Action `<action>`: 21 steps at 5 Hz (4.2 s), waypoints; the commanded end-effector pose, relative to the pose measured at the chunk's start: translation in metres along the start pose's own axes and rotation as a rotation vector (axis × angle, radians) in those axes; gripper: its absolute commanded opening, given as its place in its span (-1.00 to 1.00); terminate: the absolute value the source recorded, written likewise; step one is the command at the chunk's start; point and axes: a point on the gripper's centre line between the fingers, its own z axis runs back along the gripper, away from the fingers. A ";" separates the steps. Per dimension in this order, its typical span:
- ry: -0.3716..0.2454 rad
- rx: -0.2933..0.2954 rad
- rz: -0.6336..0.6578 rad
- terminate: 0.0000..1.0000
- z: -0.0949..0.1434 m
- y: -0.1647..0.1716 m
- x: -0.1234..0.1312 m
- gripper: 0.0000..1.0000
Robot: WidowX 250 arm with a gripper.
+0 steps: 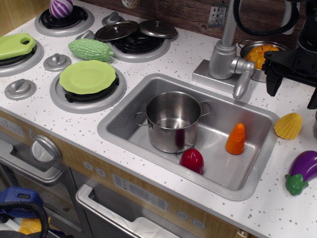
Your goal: Put corn in pot which is in sink
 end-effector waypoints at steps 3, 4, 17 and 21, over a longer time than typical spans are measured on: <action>-0.043 -0.043 -0.010 -1.00 -0.013 -0.001 0.000 1.00; -0.076 -0.076 -0.014 -1.00 -0.022 -0.001 0.000 1.00; -0.030 -0.001 -0.114 -1.00 0.038 0.060 -0.004 -1.00; -0.118 -0.043 -0.237 -1.00 0.025 0.160 -0.047 -1.00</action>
